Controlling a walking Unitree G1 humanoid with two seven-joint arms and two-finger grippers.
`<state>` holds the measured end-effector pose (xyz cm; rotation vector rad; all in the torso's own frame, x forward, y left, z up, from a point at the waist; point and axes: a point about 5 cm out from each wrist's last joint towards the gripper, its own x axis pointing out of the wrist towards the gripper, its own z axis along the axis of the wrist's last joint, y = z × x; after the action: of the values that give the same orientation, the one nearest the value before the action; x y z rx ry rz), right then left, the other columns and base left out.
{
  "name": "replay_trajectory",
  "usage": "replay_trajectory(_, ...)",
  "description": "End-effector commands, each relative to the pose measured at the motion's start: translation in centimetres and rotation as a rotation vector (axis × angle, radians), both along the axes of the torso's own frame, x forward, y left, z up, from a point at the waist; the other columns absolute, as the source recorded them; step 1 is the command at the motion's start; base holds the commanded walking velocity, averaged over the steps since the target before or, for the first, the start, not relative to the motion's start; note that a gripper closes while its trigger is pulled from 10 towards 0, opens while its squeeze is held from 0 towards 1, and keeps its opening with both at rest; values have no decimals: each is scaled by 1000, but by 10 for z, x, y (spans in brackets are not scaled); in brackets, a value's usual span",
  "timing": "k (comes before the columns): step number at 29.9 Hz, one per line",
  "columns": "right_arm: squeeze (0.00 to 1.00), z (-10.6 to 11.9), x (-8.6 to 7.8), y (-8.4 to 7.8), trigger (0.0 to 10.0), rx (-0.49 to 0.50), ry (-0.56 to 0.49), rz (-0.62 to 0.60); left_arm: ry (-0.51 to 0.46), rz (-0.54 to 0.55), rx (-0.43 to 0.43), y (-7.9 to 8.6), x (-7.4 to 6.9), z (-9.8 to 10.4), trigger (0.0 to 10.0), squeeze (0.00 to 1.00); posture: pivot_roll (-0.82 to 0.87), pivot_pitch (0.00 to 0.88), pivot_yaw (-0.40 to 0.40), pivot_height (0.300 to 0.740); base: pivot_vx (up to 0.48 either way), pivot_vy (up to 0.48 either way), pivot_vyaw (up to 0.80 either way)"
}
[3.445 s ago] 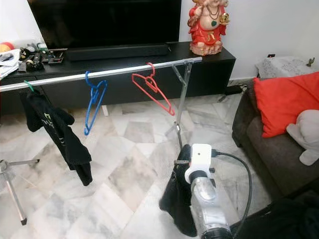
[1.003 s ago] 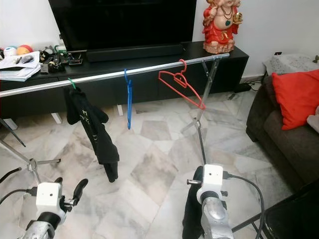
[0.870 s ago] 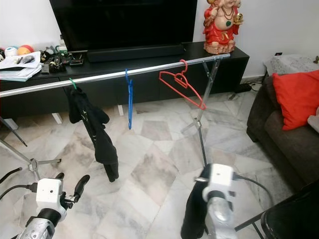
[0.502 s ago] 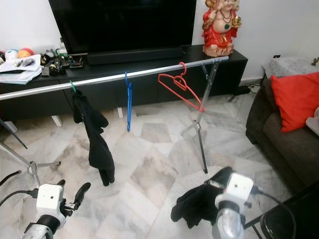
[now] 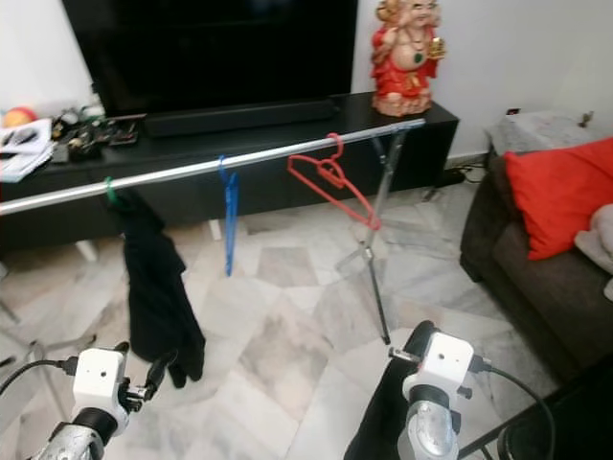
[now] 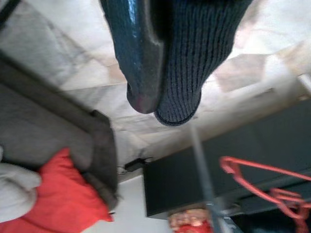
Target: Hang hanger
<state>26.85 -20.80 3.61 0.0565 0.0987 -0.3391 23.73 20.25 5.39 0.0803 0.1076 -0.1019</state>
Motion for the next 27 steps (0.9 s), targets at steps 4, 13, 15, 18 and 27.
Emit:
replay_trajectory(4, 0, 10, 9, 6, 10000, 3, -36, 14, 34, 1, 15, 5, -4, -2, 10000, 0, 4, 25, 48, 740, 349, 0, 0)
replay_trajectory(13, 0, 11, 12, 8, 10000, 12, -28, 23, 33, -11, 17, 4, -1, -1, 10000, 0, 9, 44, 45, 740, 360, 0, 0)
replay_trajectory(15, 0, 11, 12, 8, 10000, 13, -26, 23, 34, -11, 17, 4, -1, 0, 10000, 0, 10, 45, 45, 740, 360, 0, 0)
replay_trajectory(18, 0, 9, 12, 9, 10000, 14, -18, 25, 34, -12, 16, 4, 0, 0, 10000, 0, 12, 47, 44, 740, 360, 0, 0)
replay_trajectory(27, 0, 4, 8, 7, 10000, 18, 3, 8, 30, -26, 8, 1, 3, 2, 10000, 0, 13, 60, 41, 740, 360, 0, 0)
